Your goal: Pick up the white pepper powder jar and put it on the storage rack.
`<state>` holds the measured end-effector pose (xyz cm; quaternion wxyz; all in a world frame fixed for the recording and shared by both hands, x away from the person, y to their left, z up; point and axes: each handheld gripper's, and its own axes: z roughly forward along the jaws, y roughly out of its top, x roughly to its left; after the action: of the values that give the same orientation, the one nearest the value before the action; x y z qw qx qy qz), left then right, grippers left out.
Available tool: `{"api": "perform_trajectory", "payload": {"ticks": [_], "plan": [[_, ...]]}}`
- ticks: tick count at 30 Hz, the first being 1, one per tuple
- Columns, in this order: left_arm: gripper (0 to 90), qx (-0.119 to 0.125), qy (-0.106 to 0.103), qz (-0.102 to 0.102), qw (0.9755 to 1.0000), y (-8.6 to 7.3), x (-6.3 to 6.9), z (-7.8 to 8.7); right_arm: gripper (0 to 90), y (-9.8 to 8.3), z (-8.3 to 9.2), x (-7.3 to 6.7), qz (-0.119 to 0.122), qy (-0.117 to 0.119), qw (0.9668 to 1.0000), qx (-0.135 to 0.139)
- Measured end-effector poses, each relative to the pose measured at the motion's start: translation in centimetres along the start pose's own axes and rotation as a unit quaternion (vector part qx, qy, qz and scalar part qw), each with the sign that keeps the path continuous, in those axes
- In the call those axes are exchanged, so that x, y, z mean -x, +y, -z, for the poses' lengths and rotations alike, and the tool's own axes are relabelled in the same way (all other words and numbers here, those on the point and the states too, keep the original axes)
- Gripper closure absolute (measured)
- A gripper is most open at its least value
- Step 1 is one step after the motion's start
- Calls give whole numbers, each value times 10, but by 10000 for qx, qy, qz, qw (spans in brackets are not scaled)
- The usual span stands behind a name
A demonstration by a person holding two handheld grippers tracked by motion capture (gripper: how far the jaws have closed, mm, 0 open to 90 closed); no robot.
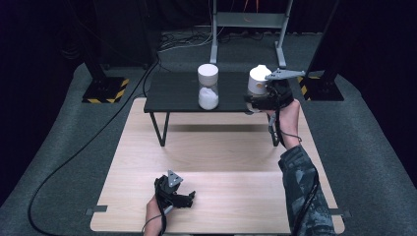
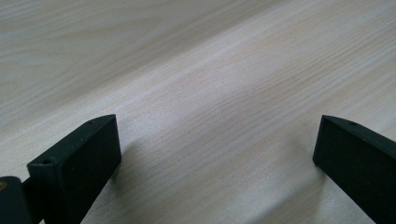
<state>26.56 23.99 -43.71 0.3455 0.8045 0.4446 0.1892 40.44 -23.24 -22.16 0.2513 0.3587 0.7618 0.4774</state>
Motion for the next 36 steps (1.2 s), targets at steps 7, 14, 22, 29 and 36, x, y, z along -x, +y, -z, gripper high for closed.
{"api": "perform_trajectory", "payload": {"ticks": [7, 14, 22, 29, 36], "plan": [[7, -4, -1, 1, 10000, 0, 0, 0, 305, 4, -9, 2, -45, 0, 10000, -50], [8, 12, 0, 14, 10000, 0, 0, 0, 305, 8, -18, 4, -74, -8, 9999, -109], [7, 14, -1, 16, 10000, 0, 0, 0, 305, 9, -29, 4, -217, -81, 9996, -183], [8, 14, -1, 17, 10000, 0, 0, 0, 305, 9, -36, 5, -273, -139, 9992, -256], [8, 13, -2, 21, 10000, 0, 0, 0, 305, 5, -36, 4, -245, -148, 9994, -189]]}}
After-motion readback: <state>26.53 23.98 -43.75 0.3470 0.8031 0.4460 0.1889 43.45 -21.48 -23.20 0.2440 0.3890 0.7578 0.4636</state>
